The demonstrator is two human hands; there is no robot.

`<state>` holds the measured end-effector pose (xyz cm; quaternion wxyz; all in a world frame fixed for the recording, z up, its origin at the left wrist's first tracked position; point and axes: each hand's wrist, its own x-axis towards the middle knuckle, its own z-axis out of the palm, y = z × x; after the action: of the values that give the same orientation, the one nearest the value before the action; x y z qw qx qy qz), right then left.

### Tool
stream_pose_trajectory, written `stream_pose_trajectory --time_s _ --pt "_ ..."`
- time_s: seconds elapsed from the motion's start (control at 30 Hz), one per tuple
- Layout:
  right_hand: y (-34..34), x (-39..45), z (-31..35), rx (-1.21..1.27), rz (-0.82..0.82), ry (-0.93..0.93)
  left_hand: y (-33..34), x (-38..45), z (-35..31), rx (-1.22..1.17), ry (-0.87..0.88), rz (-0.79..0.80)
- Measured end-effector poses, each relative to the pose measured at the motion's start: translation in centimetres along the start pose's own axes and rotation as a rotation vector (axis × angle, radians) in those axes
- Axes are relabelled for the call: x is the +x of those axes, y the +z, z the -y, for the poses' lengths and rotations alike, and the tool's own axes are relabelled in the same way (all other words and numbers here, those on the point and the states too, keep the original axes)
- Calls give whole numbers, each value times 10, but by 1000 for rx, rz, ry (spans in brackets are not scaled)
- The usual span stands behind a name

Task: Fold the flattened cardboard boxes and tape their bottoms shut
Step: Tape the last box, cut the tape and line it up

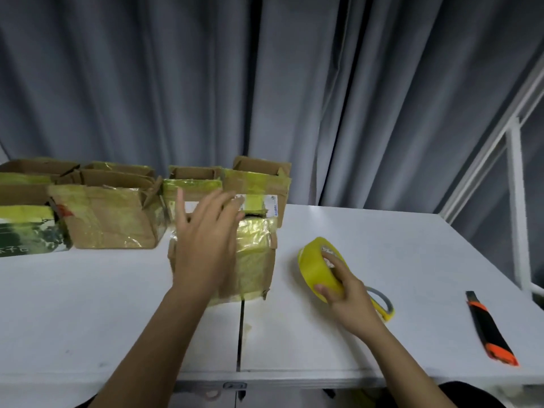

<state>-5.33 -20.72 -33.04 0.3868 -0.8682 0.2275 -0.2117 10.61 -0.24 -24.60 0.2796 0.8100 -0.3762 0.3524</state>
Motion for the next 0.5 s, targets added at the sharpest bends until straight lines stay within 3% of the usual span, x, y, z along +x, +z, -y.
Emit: stream_pose_trajectory --time_s 0.07,0.13,0.27,0.4,0.5 --pt "-7 2 -3 100 -46 -14 6 -3 -30 -233 70 74" --pt "-15 2 -6 163 -79 -32 13 -6 -60 -414 6 212" --pt "-30 1 1 276 -67 -94 38 -2 -103 -568 -109 417" --pt "-41 0 0 353 -8 -152 55 14 -113 -744 -313 511" --pt "-53 -4 1 382 39 -177 56 23 -112 -753 -346 537"
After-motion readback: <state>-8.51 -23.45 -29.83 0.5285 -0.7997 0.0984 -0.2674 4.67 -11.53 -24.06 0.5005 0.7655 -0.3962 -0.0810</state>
